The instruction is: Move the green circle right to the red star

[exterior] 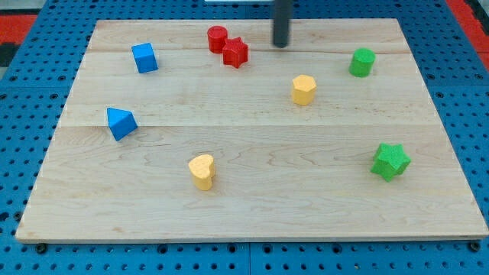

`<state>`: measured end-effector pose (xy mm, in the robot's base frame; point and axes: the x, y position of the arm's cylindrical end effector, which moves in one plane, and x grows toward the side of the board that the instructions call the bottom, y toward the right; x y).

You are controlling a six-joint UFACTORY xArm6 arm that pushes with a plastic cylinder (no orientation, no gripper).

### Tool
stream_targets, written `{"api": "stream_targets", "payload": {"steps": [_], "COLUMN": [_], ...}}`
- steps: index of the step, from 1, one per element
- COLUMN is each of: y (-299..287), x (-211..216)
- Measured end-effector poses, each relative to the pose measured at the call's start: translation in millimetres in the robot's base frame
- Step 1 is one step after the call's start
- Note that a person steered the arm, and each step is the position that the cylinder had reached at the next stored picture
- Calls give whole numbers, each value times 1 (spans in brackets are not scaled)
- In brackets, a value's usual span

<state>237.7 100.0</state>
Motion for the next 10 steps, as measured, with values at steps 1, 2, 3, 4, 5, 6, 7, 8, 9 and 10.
{"api": "stream_targets", "payload": {"steps": [1,2,3,4,5,6,7,8,9,10], "y": [86,182,169,73,121,183,153,100,-32,-43], "x": [-17,8,52,41,38,41,83,83,63,46]}}
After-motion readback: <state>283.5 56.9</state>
